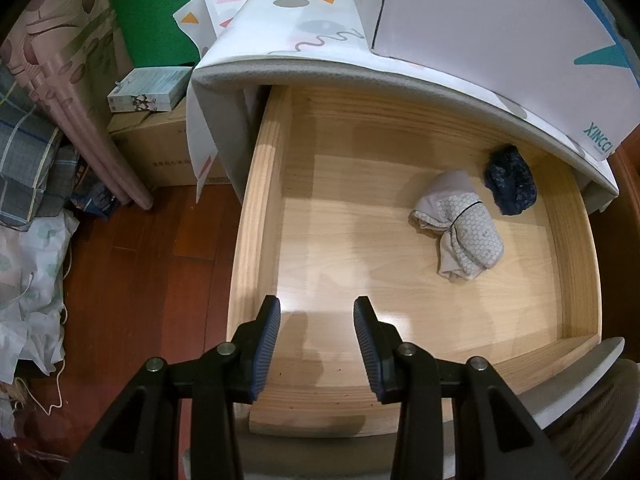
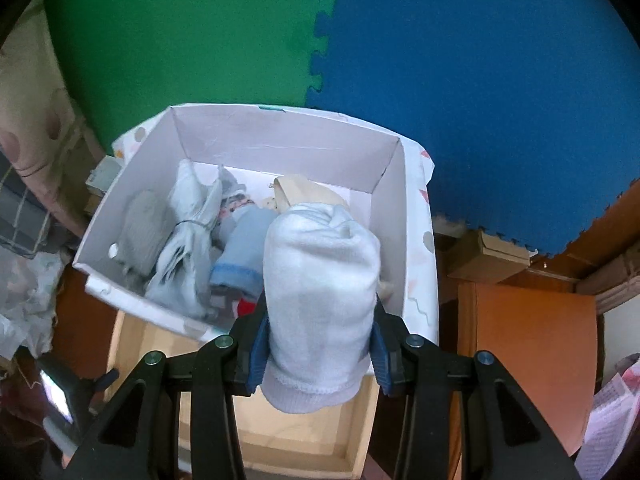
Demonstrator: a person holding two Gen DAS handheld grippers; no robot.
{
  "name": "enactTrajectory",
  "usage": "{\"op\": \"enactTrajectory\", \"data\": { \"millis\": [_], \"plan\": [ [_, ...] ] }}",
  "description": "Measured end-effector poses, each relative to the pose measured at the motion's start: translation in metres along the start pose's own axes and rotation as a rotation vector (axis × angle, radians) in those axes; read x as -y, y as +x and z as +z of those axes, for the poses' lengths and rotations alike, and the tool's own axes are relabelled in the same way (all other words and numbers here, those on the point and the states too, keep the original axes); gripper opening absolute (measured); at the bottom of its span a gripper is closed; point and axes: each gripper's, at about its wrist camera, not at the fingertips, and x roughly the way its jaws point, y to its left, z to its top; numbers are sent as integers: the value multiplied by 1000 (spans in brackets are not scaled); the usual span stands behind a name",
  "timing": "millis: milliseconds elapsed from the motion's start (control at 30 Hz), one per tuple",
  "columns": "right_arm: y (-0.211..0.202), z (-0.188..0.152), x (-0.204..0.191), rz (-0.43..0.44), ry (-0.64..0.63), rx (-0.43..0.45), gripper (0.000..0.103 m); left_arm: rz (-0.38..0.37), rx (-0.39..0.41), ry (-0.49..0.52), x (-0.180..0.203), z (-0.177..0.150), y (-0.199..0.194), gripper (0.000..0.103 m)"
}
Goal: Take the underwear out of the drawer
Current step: 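Carry the white rolled garment into the white box and open the right tool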
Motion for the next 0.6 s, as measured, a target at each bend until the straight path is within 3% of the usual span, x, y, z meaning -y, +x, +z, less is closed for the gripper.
{"op": "enactTrajectory", "data": {
  "millis": [300, 600],
  "plan": [
    [46, 20, -21, -10, 8, -39, 39, 1, 2, -3, -1, 0, 0, 39],
    [88, 11, -32, 22, 28, -121, 41, 2, -2, -3, -1, -1, 0, 39]
  ]
}}
